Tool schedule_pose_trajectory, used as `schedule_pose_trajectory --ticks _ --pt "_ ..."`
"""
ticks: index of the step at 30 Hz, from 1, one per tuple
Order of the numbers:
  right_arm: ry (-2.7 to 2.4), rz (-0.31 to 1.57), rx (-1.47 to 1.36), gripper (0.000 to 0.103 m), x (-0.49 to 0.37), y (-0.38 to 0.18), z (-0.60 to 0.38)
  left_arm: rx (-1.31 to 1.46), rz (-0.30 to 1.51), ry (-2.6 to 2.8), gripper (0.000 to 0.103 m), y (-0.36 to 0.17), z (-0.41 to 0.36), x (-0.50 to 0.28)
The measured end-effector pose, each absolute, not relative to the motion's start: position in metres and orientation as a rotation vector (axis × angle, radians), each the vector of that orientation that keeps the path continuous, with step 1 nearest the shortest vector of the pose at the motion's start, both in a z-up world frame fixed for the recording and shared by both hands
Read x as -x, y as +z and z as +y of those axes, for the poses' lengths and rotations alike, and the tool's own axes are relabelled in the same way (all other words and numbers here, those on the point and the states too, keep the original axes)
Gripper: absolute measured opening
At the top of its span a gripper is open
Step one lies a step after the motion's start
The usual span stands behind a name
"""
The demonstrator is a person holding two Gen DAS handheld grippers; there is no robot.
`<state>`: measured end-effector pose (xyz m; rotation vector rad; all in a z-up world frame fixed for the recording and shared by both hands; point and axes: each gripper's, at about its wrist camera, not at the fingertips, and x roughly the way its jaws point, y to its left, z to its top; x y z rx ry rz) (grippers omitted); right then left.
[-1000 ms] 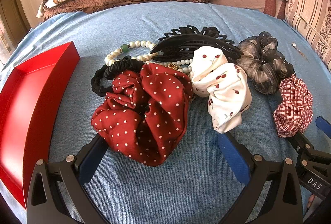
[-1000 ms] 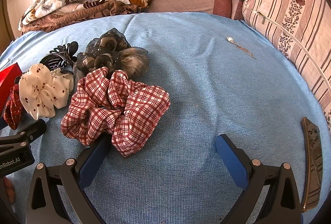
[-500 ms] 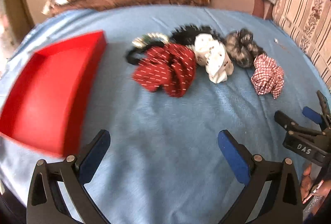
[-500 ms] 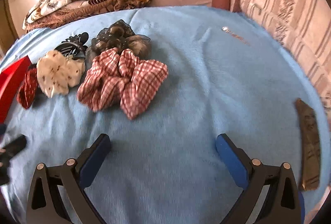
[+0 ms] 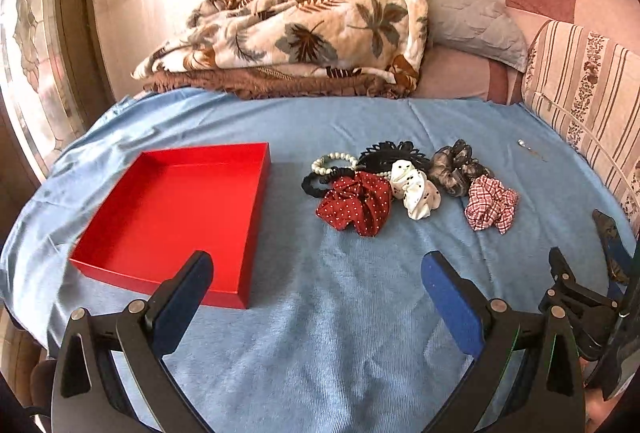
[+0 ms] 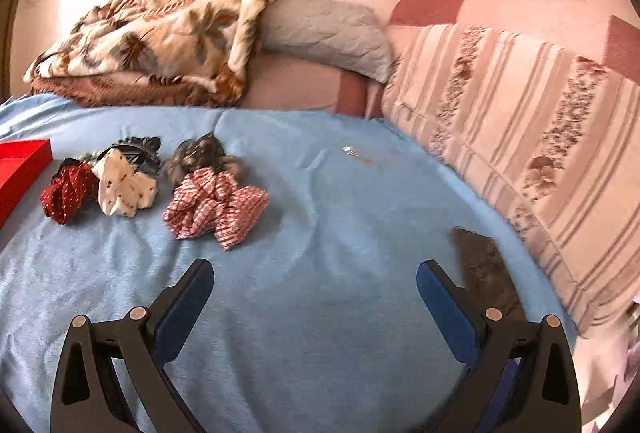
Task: Organize jewelry
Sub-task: 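Raise both tools and pull back to view the tray and pile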
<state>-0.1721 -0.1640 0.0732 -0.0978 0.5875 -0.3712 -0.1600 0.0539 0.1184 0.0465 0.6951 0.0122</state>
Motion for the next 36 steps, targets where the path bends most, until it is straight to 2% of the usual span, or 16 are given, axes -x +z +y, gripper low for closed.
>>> schedule_pose_trajectory --ticks 5,9,36 --pt "-0.332 0.688 -0.079 0.103 0.173 0.066 -0.186 -0.05 0.721 -0.024 0.103 0.118 0.053 0.167" --pt "-0.349 0.705 -0.099 0.103 0.177 0.062 -0.19 -0.036 0.764 -0.057 0.103 0.113 0.05 0.167" --pt "-0.298 0.702 0.0 0.103 0.172 0.056 -0.167 -0.07 0.877 -0.087 0.103 0.085 0.041 0.16"
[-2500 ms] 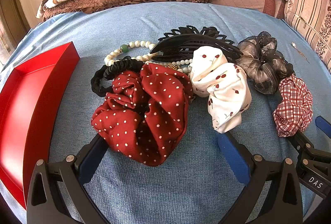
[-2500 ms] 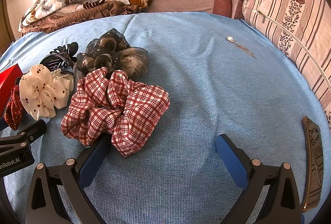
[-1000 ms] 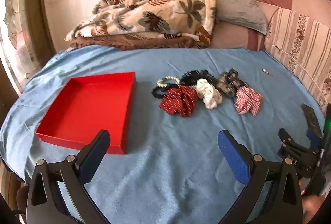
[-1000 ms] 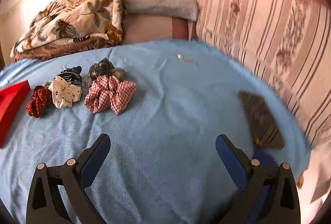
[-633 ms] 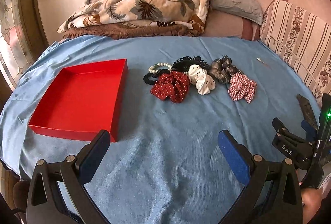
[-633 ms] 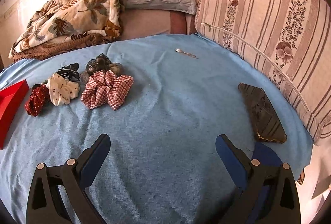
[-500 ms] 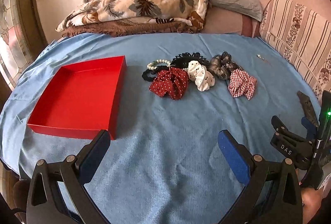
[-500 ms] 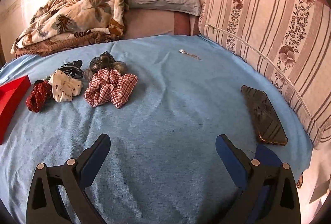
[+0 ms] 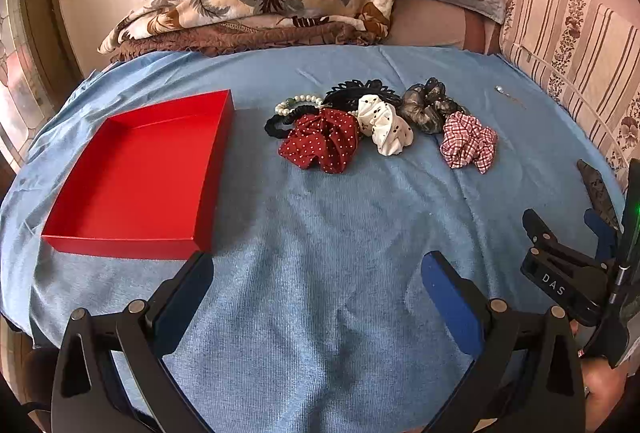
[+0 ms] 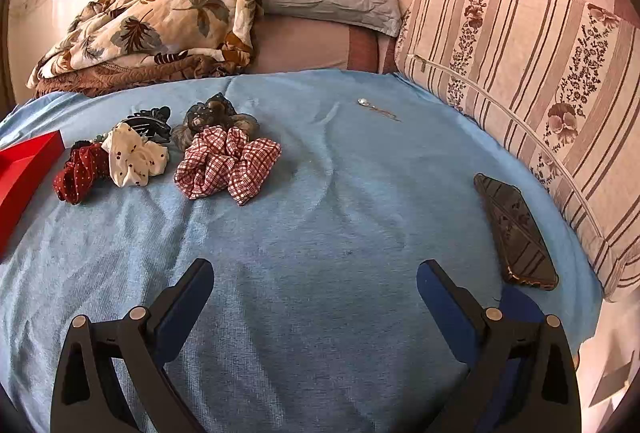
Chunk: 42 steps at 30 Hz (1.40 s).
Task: Organize jewelry
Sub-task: 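Raise both tools and pull back to view the tray and pile, then grasp the red polka-dot scrunchie with the left tool while the right grasps the plaid scrunchie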
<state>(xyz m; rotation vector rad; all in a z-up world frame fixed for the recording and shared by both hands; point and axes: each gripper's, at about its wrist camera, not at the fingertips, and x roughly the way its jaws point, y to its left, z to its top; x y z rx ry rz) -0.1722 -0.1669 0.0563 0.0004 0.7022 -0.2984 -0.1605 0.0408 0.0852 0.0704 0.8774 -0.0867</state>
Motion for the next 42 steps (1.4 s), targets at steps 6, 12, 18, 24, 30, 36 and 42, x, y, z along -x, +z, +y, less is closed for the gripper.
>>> schedule_pose_trajectory --ticks 6,12,18,24,30,36,42 --pt "-0.291 0.704 0.015 0.103 0.171 0.054 -0.163 -0.063 0.901 -0.072 0.103 0.079 0.043 0.156" --pt "-0.282 0.707 0.022 0.103 0.169 0.052 -0.161 -0.062 0.91 -0.07 0.103 0.077 0.046 0.154" --pt "-0.265 0.715 0.018 0.103 0.168 0.051 -0.16 -0.062 0.824 -0.033 0.103 0.103 0.067 0.145" --pt "-0.201 0.743 -0.003 0.1 0.158 0.049 -0.159 -0.027 0.833 -0.087 0.094 0.12 0.087 0.117" --pt "-0.141 0.732 -0.01 0.092 0.128 0.056 -0.162 0.008 0.908 -0.153 0.074 0.113 0.079 0.082" --pt "-0.088 0.711 -0.012 0.087 0.089 0.058 -0.167 0.002 0.963 -0.154 0.074 0.09 0.063 0.039" --pt "-0.036 0.725 -0.085 0.087 0.066 0.051 -0.172 0.006 1.033 -0.147 0.073 0.061 0.054 0.002"
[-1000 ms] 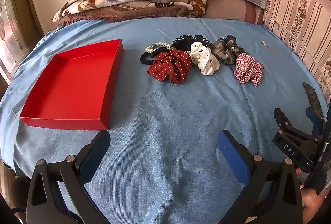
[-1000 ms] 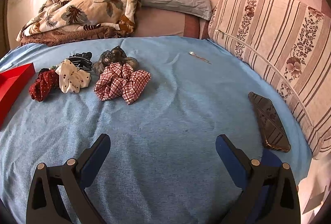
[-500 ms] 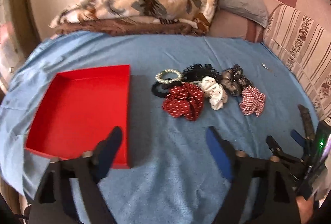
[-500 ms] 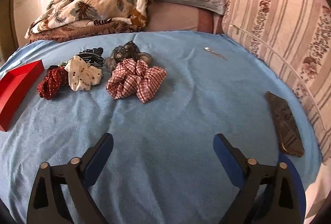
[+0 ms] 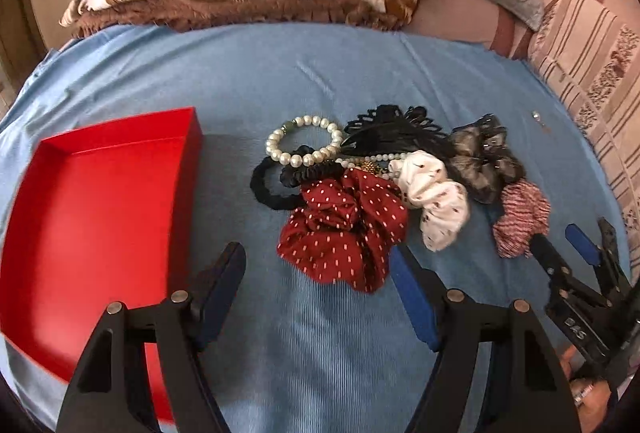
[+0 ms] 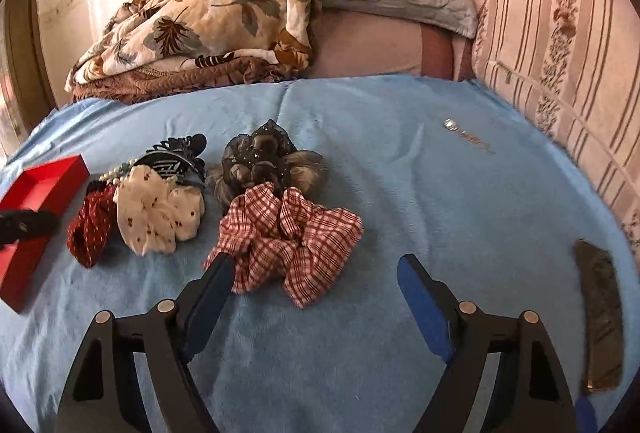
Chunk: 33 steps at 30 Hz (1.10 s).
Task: Organize jewelry
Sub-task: 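Grasp the red polka-dot scrunchie with the left tool while the right grasps the plaid scrunchie, then carry both scrunchies into the red tray and open both tools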
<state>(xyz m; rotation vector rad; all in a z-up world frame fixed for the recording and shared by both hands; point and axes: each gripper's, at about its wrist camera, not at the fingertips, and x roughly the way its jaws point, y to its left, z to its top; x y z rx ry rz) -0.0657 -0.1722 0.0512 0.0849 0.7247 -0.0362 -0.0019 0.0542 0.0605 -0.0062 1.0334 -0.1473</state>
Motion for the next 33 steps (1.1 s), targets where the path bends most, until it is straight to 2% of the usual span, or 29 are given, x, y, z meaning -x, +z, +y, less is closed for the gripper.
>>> schedule_pose_trajectory --ticks 8,11,12,14,15,16,19,22,28,33 --pt "0.035 0.716 -0.144 0.087 0.05 0.051 -0.171 0.007 1.08 -0.147 0.073 0.031 0.044 -0.022" --pt "0.046 0.731 -0.17 0.078 0.043 0.049 -0.173 -0.001 1.094 -0.153 0.073 0.025 0.041 -0.023" --pt "0.048 0.742 -0.178 0.074 0.041 0.047 -0.174 -0.001 1.095 -0.154 0.068 0.024 0.04 -0.023" --pt "0.053 0.766 -0.196 0.059 0.037 0.043 -0.176 -0.033 1.094 -0.132 0.038 0.023 0.035 -0.02" --pt "0.06 0.779 -0.214 0.047 0.035 0.041 -0.177 -0.041 1.089 -0.134 0.03 0.024 0.033 -0.018" --pt "0.062 0.783 -0.223 0.036 0.035 0.04 -0.179 -0.036 1.091 -0.146 0.013 0.025 0.033 -0.016" --pt "0.064 0.783 -0.245 0.019 0.037 0.039 -0.182 -0.013 1.09 -0.171 0.012 0.034 0.032 -0.005" --pt "0.063 0.777 -0.259 0.014 0.043 0.041 -0.184 0.002 1.066 -0.198 0.012 0.047 0.031 0.01" --pt "0.053 0.775 -0.253 0.011 0.065 0.045 -0.181 0.043 0.993 -0.221 0.012 0.086 0.051 0.047" --pt "0.055 0.769 -0.248 0.006 0.092 0.057 -0.175 0.07 0.933 -0.134 0.012 0.108 0.101 0.077"
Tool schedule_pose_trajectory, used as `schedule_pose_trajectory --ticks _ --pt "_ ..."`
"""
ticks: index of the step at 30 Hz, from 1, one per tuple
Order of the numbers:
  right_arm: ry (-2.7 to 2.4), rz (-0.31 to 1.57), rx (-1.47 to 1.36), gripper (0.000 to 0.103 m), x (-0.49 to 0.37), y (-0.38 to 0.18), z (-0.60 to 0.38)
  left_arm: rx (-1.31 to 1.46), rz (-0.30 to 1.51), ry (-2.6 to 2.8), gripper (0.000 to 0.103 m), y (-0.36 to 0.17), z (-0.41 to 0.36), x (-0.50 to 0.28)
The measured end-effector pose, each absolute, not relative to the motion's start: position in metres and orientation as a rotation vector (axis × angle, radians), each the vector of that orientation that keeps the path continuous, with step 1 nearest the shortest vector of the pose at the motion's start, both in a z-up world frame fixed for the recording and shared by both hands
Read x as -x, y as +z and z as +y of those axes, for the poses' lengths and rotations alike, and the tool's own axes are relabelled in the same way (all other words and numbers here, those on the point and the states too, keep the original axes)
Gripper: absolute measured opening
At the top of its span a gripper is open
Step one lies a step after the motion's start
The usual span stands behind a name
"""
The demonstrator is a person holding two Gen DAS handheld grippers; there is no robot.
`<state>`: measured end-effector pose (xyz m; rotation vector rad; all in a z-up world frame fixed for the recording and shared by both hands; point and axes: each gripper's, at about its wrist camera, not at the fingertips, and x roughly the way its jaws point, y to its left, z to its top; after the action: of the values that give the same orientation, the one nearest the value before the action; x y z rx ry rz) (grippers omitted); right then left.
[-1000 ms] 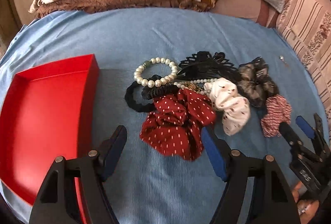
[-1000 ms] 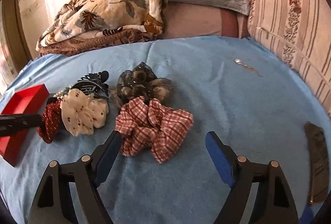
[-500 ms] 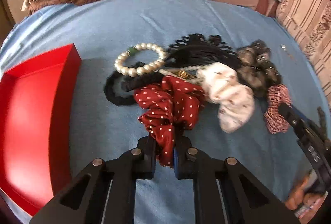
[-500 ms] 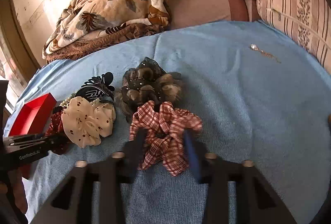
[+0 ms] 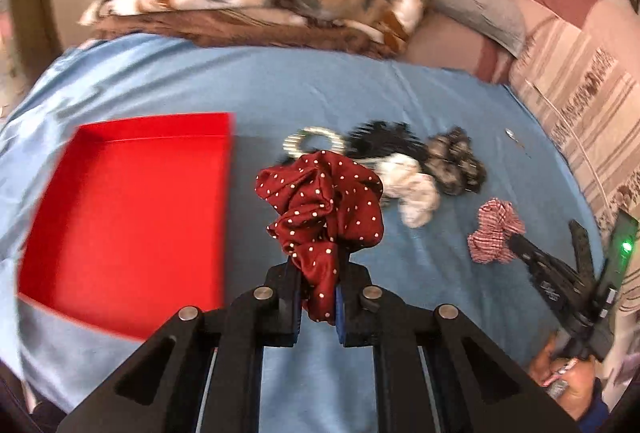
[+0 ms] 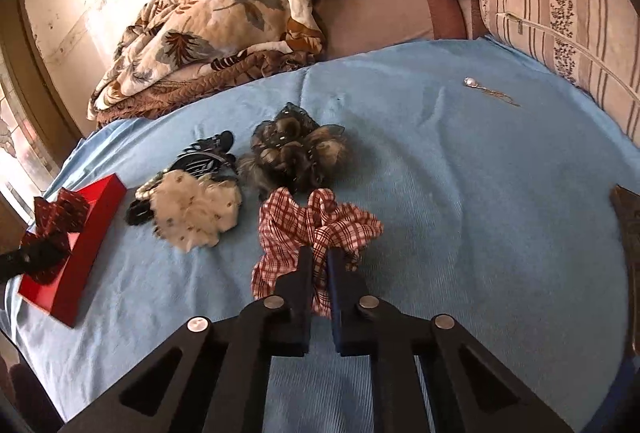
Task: Organize jewelry
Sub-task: 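Carry both scrunchies into the red tray and open both tools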
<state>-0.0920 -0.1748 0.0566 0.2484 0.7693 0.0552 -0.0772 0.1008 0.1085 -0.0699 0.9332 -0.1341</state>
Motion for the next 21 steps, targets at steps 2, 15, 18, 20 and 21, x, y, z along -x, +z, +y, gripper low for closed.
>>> schedule_pose_trajectory --ticks 2,15,18,20,21 --pt "0.067 0.768 -0.241 0.005 0.103 0.063 -0.17 0.074 0.925 -0.088 0.012 0.112 0.123 0.087" --pt "0.245 0.737 -0.114 0.002 0.121 0.122 -0.088 0.147 0.93 0.201 0.013 0.106 0.27 0.109" --pt "0.345 0.73 -0.082 0.002 0.116 0.14 -0.046 0.148 0.966 0.239 0.013 0.093 0.292 0.104" --pt "0.404 0.734 -0.073 0.002 0.114 0.148 -0.02 0.146 0.989 0.253 0.013 0.084 0.301 0.101" --pt "0.441 0.739 -0.071 0.002 0.112 0.151 -0.004 0.145 1.0 0.262 0.013 0.08 0.307 0.101"
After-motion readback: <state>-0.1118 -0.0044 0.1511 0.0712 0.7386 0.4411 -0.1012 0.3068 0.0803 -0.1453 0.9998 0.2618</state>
